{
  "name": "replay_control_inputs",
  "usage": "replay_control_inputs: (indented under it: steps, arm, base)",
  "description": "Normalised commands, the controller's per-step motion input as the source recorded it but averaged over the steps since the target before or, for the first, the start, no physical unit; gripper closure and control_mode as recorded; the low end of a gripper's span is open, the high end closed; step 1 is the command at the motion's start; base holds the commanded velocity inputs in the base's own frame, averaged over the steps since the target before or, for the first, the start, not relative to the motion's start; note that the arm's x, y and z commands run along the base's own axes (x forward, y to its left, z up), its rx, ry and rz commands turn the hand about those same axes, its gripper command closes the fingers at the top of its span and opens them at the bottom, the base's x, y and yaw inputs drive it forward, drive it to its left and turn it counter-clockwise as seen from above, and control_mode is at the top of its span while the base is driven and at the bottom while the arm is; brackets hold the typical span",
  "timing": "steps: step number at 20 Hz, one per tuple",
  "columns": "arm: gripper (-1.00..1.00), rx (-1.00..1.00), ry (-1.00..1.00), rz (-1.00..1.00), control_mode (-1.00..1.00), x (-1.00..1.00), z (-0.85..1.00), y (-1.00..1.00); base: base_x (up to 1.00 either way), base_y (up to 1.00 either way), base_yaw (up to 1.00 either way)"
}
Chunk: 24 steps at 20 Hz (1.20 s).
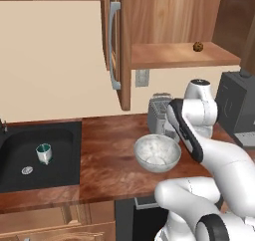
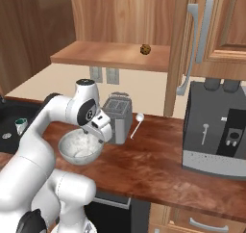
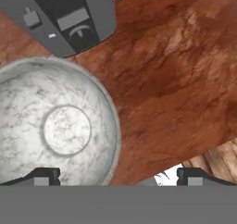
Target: Pick the mug and place it in the sink. Pick the bowl and place it in the open cabinet and then close the cabinet.
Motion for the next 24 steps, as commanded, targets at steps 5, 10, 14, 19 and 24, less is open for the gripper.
replay_control_inputs:
  steps: [5, 10, 14, 19, 24]
  arm:
    - [-1.0, 0.04, 0.0, 0.0, -1.0, 0.05, -0.07, 0.0]
    - [-1.0, 0.01, 0.0, 0.0, -1.0, 0.03, -0.24, 0.0]
    - [-1.0, 0.0, 0.0, 0.0, -1.0, 0.0, -0.46, 0.0]
    - [-1.0, 0.0, 0.0, 0.02, -1.0, 0.0, -0.5, 0.0]
    - [-1.0, 0.0, 0.0, 0.03, -1.0, 0.0, -0.47, 0.0]
  base:
    - [0.0, 0.0, 0.0]
    - [0.0, 0.0, 0.0]
    - [0.0, 0.0, 0.0]
    - [0.0, 0.0, 0.0]
    - [0.0, 0.0, 0.0]
